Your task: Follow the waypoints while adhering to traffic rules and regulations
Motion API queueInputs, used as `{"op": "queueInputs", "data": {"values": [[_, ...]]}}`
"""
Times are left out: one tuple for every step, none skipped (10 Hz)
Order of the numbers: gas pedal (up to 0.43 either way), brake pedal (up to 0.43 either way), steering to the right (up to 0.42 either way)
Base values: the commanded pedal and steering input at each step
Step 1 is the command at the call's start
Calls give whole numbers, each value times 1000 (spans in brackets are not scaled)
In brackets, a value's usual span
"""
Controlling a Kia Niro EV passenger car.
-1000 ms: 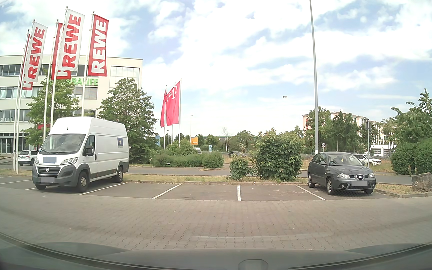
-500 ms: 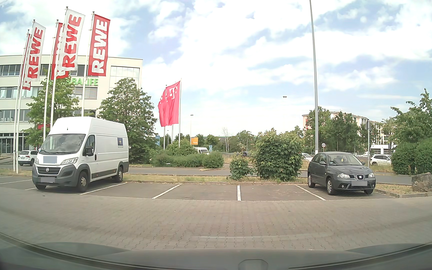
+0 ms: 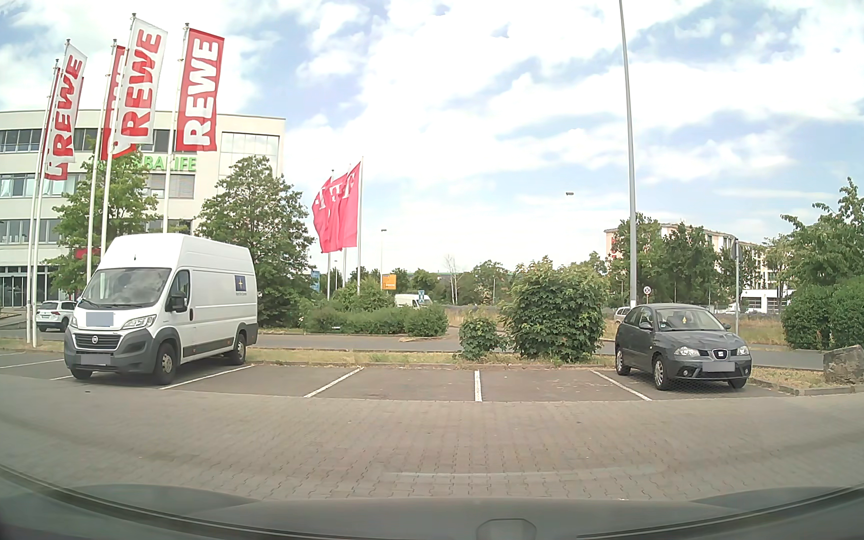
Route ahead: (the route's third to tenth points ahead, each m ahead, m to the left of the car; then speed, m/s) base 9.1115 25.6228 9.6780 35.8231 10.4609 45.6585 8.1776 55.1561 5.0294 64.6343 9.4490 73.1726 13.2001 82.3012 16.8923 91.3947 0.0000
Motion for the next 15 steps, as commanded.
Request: {"op": "queueInputs", "data": {"values": [[0, 384, 2], [0, 384, 2], [0, 384, 2], [0, 384, 2], [0, 384, 2], [0, 384, 2], [0, 384, 1], [0, 384, 1], [0, 384, 1], [0, 384, 1], [0, 384, 1], [0, 384, 1], [0, 384, 1], [0, 384, 1], [0, 384, 1]]}}
